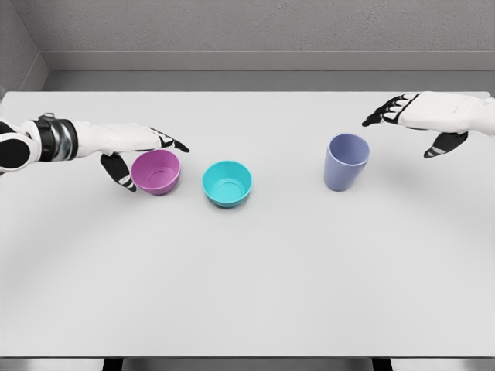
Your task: Stacking bowl and cup with both arms
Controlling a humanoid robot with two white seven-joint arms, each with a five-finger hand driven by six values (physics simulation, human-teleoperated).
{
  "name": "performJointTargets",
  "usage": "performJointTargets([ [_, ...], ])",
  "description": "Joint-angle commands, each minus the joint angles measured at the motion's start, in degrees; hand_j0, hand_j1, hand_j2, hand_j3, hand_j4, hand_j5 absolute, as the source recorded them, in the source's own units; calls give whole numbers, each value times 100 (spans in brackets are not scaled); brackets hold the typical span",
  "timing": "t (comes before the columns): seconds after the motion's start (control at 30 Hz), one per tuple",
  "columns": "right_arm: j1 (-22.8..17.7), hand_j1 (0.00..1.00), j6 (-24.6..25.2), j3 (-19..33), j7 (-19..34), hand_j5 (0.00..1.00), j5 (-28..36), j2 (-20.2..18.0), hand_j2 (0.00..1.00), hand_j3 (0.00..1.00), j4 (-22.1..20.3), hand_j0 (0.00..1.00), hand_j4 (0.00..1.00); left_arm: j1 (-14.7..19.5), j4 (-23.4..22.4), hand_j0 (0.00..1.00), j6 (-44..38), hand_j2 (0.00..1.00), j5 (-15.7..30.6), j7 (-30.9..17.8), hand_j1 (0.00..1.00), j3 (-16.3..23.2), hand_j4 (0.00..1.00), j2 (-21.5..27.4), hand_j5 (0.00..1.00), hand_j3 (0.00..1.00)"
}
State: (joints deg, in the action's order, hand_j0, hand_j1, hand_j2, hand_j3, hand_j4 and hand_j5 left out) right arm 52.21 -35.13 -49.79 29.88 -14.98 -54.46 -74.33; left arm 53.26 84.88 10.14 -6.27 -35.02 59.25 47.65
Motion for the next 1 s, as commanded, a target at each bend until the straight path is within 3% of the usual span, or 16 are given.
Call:
performJointTargets([
  [0.0, 0, 100, 13, 4, 0, 100, 189, 146, 100, 100, 164, 100, 100, 0, -24, 99, -3, 99, 3, 2, 99, 43, 99, -10, 99, 99],
  [0.97, -185, 100, 13, -5, -44, 100, 566, 639, 100, 100, 147, 100, 100, -44, -455, 99, -4, 99, -270, 2, 99, 122, 99, -370, 99, 99],
])
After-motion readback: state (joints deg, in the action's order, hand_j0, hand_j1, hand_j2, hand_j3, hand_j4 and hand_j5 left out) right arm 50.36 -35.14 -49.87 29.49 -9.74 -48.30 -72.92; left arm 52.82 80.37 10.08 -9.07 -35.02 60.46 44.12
